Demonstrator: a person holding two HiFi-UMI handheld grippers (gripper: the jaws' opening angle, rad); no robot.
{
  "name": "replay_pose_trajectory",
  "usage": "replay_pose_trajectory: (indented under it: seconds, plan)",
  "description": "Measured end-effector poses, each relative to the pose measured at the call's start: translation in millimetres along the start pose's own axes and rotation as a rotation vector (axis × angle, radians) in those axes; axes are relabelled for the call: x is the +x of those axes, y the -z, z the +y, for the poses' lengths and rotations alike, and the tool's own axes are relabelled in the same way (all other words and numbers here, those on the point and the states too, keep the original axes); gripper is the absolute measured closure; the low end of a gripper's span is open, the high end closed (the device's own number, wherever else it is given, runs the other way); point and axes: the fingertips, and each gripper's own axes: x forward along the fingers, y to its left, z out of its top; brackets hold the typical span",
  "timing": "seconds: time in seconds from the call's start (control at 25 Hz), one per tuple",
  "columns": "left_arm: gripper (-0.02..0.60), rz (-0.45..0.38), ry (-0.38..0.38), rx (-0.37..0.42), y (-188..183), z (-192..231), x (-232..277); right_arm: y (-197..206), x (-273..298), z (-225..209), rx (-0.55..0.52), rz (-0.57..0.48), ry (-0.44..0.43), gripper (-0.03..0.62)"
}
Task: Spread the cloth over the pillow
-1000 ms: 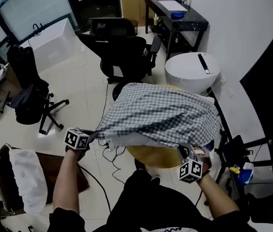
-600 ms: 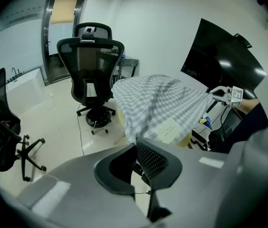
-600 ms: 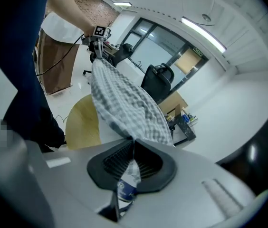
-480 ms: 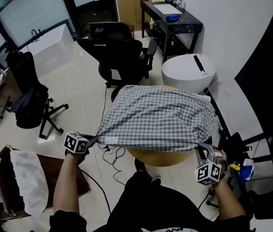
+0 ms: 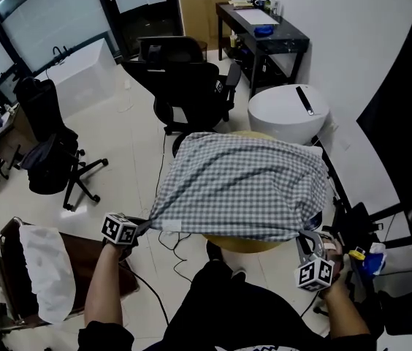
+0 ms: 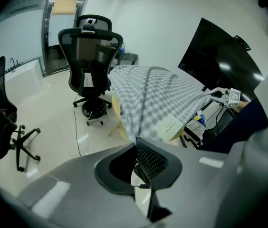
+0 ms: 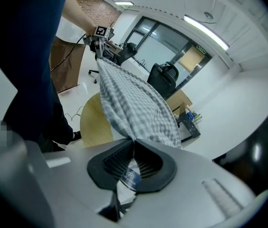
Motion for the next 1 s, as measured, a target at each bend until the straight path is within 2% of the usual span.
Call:
replay_pose_trajectory:
  seconds: [0.32,0.52,0.68,0.76,0.8,0.88,1.0]
  plan:
    - [0.581,0.019,0.005,0.012,5,-4,-10,-1,-7,5,-0.007,-0.008,-0.011,0.574]
    - [0.581,0.077,-0.004,-0.065,27,15,26,3,6,28,0.011,0.004,-0.062,0.574]
    - [0.581,0.11,-0.046,-0.073,32,30,50,2,19,46,0.046,0.008,-0.095,0.574]
    - [0.58,0.13,-0.075,-0.046,28,36,56,-2,24,52,0.061,-0.001,-0.102,0.572]
    - [0.568,0.142,-0.09,-0.022,26,38,58,-5,27,54,0.063,-0.006,-0.102,0.572]
    - [0.501,0.172,-0.111,0.016,23,37,61,-8,32,55,0.068,-0.012,-0.096,0.572]
    - [0.432,0.191,-0.132,0.039,17,33,65,-9,37,53,0.091,-0.021,-0.087,0.571]
